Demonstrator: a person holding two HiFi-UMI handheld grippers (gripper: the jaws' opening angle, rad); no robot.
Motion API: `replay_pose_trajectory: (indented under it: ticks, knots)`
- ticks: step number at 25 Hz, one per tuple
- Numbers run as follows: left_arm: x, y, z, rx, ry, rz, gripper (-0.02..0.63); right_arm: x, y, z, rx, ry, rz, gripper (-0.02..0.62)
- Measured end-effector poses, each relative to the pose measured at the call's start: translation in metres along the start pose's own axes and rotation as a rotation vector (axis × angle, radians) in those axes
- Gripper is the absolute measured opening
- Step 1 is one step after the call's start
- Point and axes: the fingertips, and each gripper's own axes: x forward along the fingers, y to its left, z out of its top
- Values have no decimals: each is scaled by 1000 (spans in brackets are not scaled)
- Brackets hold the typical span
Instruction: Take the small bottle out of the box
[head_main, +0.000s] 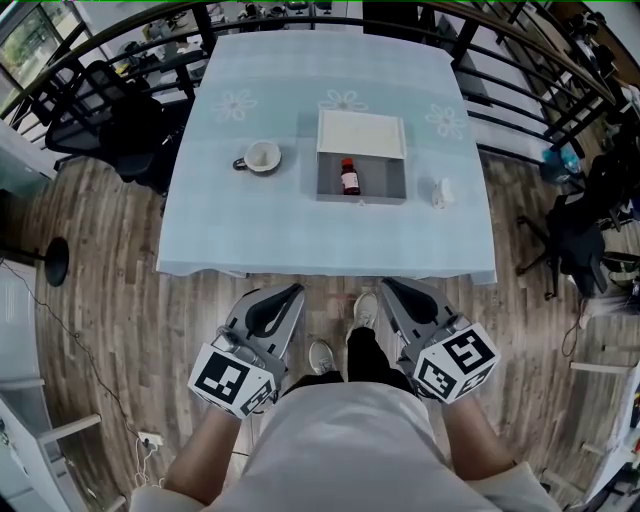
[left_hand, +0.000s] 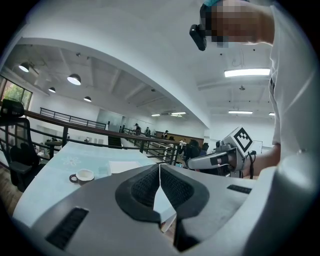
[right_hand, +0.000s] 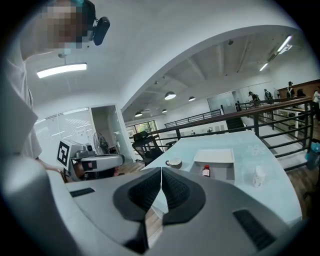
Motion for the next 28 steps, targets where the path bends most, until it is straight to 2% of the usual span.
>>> replay_pose_trajectory:
  ticks: [10, 28]
  knots:
    - [66, 27, 3, -2, 36, 30, 23, 34, -62, 18, 16, 4, 40, 23]
    - [215, 72, 24, -31, 94, 130, 23, 85, -204, 62, 50, 54, 123, 23]
